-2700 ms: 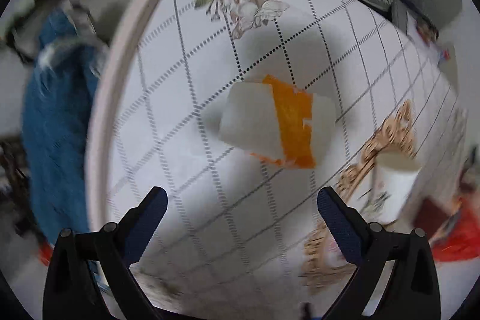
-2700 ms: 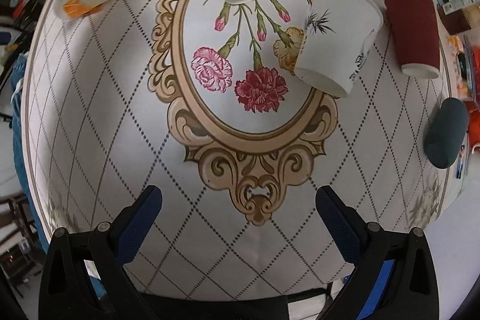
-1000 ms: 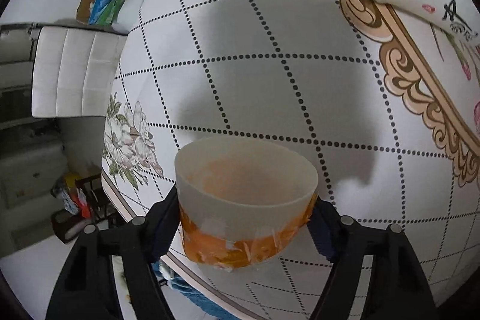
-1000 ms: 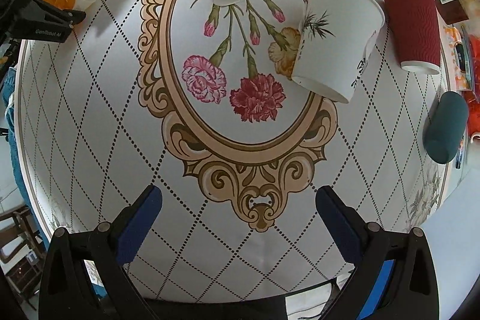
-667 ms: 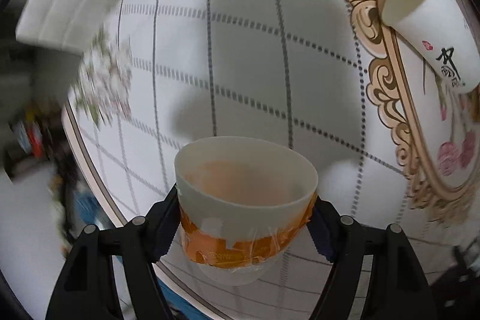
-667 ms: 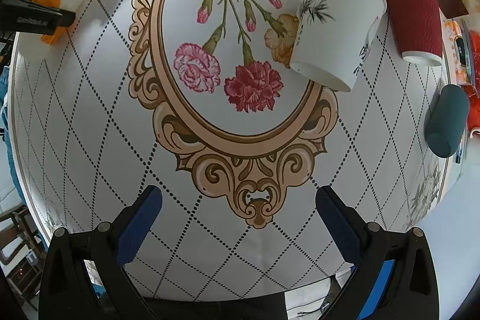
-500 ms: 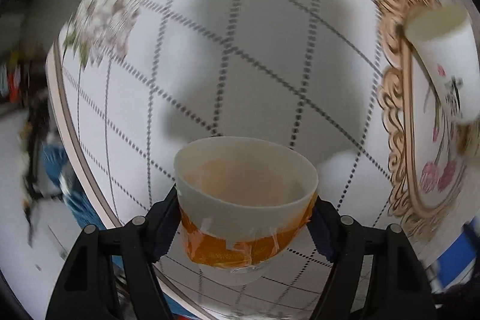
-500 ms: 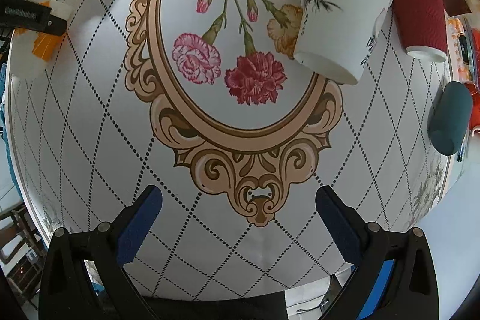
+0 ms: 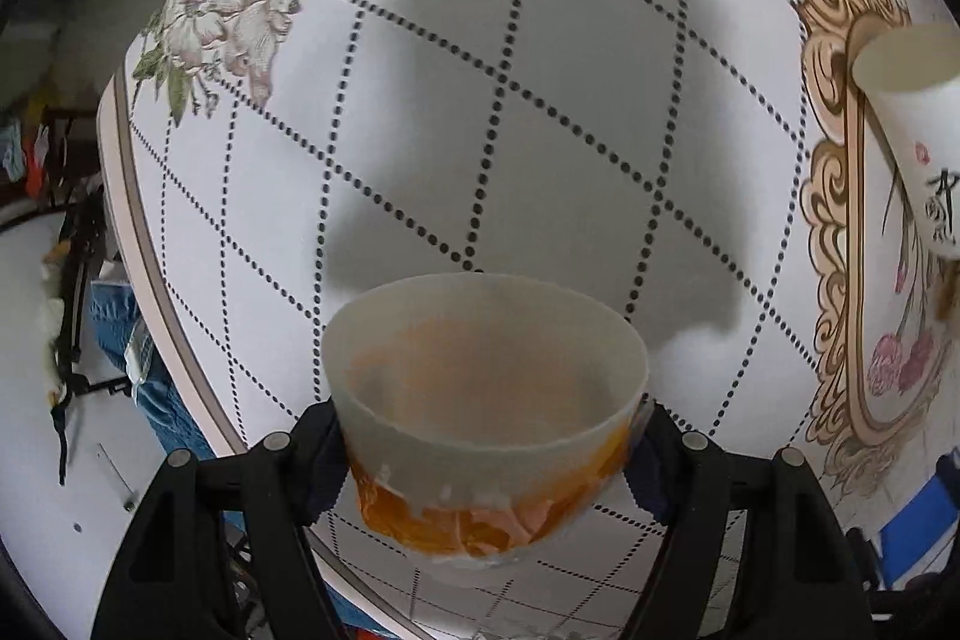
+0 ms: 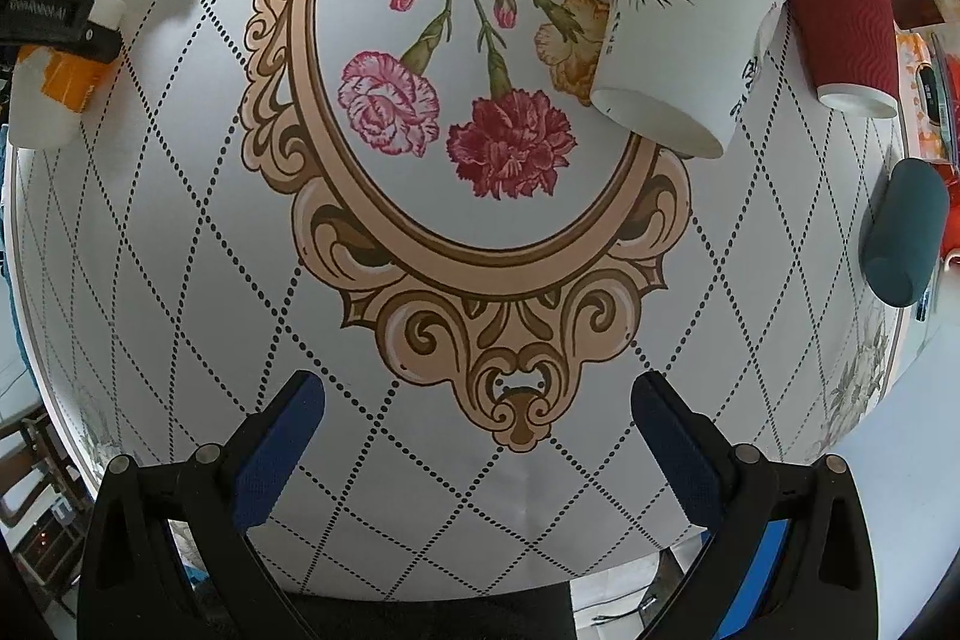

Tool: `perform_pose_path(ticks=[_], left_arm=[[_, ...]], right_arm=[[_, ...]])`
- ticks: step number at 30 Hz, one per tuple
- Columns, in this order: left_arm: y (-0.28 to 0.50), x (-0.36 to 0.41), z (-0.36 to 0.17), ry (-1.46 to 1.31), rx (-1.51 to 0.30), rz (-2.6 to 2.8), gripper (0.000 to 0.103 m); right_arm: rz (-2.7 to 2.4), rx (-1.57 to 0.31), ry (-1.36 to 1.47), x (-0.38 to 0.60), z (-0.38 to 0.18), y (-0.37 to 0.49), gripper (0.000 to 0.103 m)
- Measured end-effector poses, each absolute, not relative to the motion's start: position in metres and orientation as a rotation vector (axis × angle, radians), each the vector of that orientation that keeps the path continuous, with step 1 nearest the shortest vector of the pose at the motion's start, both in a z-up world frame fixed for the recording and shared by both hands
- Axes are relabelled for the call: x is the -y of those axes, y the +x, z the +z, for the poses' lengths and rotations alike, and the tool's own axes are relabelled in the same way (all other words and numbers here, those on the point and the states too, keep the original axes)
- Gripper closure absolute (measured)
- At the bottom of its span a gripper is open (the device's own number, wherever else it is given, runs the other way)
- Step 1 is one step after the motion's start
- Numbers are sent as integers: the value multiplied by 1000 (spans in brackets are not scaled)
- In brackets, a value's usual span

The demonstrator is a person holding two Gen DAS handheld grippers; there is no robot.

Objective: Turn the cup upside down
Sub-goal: 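Lift the cup with the left gripper and carry it toward the floral mat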

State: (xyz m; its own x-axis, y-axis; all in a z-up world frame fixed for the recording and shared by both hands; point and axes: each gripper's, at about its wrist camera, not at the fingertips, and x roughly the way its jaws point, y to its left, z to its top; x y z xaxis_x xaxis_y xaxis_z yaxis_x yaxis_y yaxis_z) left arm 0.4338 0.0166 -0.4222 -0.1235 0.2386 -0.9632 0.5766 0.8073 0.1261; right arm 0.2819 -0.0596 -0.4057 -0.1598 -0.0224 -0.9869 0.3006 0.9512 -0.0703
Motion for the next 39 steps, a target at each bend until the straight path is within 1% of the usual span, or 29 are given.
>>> perform_pose_path(ticks=[15,19,26,30,38,39], left_arm=[[403,-21,-422,674,-1754,-443,30],[407,-37,-428,697,-1758,-464,30],[416,-52,-425,623,-1758,-475,30],[416,-55,-425,665,-1763,-491,30],[408,-69,-441,725,-1771,-502,30],[406,-71,-441,733,-1759,-496,31]], right_arm=[[-285,-1702,211,53,-393,267,0],[-289,-1700,212,50,-390,259,0],[-290,-1698,211,43,-386,256,0],[-290,-1695,209,39,-382,248,0],[-288,-1686,197,26,-371,247,0],[-288,-1684,196,27,-371,249,0]])
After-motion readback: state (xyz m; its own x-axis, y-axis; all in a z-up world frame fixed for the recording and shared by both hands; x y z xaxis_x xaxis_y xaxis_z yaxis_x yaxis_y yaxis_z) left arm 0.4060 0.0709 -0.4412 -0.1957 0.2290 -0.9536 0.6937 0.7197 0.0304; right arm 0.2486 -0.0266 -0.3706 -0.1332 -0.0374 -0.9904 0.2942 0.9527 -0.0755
